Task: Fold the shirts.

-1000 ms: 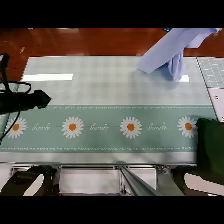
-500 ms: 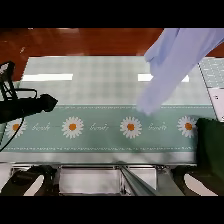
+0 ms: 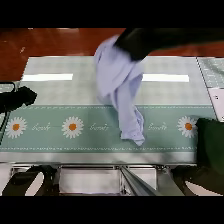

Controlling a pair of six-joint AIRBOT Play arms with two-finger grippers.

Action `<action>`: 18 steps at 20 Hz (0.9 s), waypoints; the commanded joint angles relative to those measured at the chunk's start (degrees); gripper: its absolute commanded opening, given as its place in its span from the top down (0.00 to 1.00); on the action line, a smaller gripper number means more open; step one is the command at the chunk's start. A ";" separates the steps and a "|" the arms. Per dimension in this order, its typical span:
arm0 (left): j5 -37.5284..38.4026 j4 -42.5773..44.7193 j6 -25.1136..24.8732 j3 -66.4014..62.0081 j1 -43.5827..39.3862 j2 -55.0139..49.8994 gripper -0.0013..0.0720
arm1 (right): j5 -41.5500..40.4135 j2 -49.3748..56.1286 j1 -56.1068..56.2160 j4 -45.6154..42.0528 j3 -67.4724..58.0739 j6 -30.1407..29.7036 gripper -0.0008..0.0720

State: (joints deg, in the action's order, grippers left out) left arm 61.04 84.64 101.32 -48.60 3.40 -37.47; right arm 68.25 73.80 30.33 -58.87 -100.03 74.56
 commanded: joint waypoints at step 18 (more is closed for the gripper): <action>12.15 -20.15 -6.67 11.65 1.25 0.31 0.29 | 0.72 6.12 -24.04 0.22 19.61 10.19 0.43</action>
State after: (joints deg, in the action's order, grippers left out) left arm 70.06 75.75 98.37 -41.76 4.56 -37.26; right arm 63.44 86.85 17.63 -49.36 -83.66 82.02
